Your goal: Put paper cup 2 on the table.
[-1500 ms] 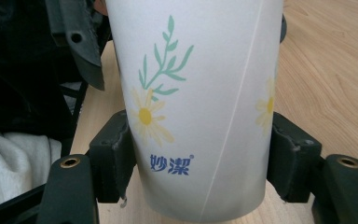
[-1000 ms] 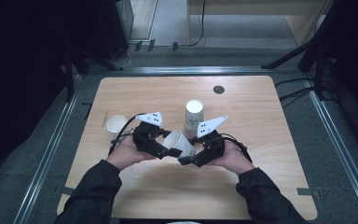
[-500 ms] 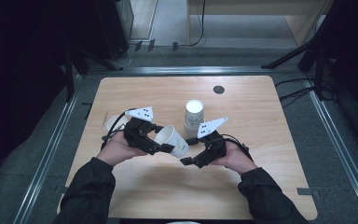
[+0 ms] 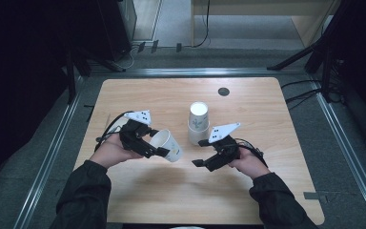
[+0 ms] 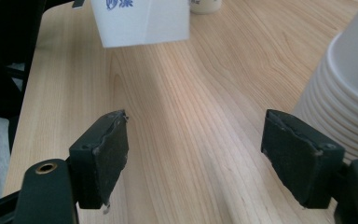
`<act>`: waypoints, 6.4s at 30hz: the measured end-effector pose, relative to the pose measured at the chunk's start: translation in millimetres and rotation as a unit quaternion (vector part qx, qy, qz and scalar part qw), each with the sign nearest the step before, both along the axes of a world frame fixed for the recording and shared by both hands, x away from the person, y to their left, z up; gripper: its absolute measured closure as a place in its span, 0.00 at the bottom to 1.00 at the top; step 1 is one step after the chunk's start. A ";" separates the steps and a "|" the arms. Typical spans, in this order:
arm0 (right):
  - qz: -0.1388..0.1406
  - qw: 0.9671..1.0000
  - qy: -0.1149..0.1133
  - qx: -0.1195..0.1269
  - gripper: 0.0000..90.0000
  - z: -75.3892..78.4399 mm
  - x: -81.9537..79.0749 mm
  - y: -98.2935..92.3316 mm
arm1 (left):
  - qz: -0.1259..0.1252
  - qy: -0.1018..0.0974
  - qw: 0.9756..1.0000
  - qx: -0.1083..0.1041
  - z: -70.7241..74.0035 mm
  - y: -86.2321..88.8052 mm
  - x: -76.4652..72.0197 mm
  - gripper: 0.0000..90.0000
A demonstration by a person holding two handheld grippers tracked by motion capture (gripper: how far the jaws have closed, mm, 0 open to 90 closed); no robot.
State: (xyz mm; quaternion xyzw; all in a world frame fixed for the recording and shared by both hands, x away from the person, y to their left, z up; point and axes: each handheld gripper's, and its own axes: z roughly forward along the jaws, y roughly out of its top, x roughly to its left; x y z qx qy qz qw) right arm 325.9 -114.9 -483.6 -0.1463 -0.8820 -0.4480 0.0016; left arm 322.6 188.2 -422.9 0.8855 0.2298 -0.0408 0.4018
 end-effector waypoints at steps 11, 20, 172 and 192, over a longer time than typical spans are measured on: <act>-0.030 0.999 -0.020 -0.004 0.25 2.1 0.4 -20.9 | -0.004 -0.004 1.000 0.020 1.7 12.7 -1.8 0.27; -0.037 0.999 -0.018 -0.006 0.24 2.4 3.2 -33.2 | 0.012 -0.005 0.999 0.040 -1.3 29.6 -4.8 0.27; -0.051 0.998 -0.023 -0.026 0.24 -0.6 -4.8 -53.5 | 0.114 -0.003 0.991 0.068 2.5 40.6 8.7 0.16; -0.038 0.998 -0.025 -0.033 0.24 -2.2 -10.1 -48.5 | 0.087 -0.022 0.994 0.055 -12.0 -27.7 5.6 0.16</act>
